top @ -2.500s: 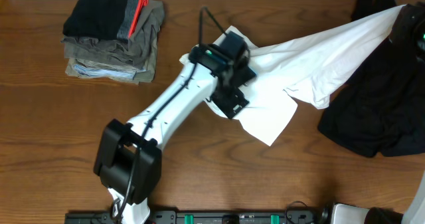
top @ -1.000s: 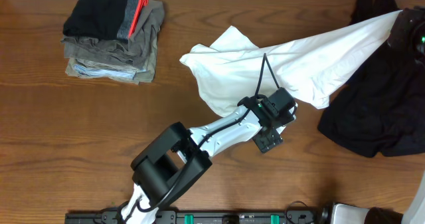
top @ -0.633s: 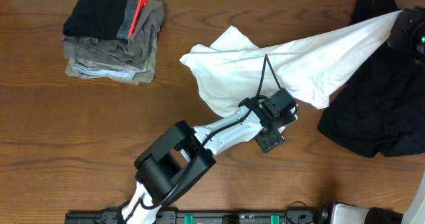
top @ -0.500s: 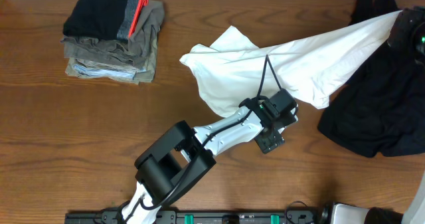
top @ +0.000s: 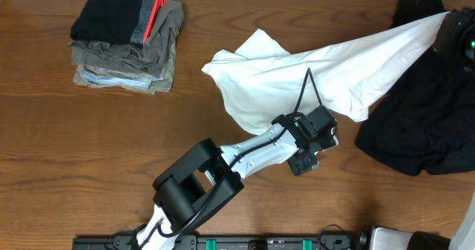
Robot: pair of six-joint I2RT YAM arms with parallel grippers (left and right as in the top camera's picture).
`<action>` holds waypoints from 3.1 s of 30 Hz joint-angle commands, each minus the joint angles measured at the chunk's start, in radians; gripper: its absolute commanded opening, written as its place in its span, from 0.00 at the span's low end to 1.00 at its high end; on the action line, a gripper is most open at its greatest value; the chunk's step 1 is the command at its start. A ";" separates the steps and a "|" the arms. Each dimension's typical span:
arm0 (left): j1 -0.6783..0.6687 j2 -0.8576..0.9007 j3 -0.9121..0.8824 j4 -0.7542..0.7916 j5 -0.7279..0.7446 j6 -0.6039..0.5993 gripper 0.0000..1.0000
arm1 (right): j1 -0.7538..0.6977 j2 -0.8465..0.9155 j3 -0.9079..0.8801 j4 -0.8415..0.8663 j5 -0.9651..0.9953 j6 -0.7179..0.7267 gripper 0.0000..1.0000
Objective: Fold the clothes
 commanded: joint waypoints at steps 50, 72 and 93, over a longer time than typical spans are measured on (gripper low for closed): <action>0.784 -0.705 0.372 -0.178 -0.174 -0.141 0.06 | -0.007 -0.086 0.011 0.011 -0.036 -0.014 0.01; 0.784 -0.830 0.695 -0.317 -0.227 -0.085 0.06 | -0.007 -0.317 0.165 0.008 0.032 -0.019 0.01; 0.795 -0.346 0.696 0.454 -0.263 0.108 0.06 | 0.016 0.347 0.165 0.762 -0.238 -0.048 0.01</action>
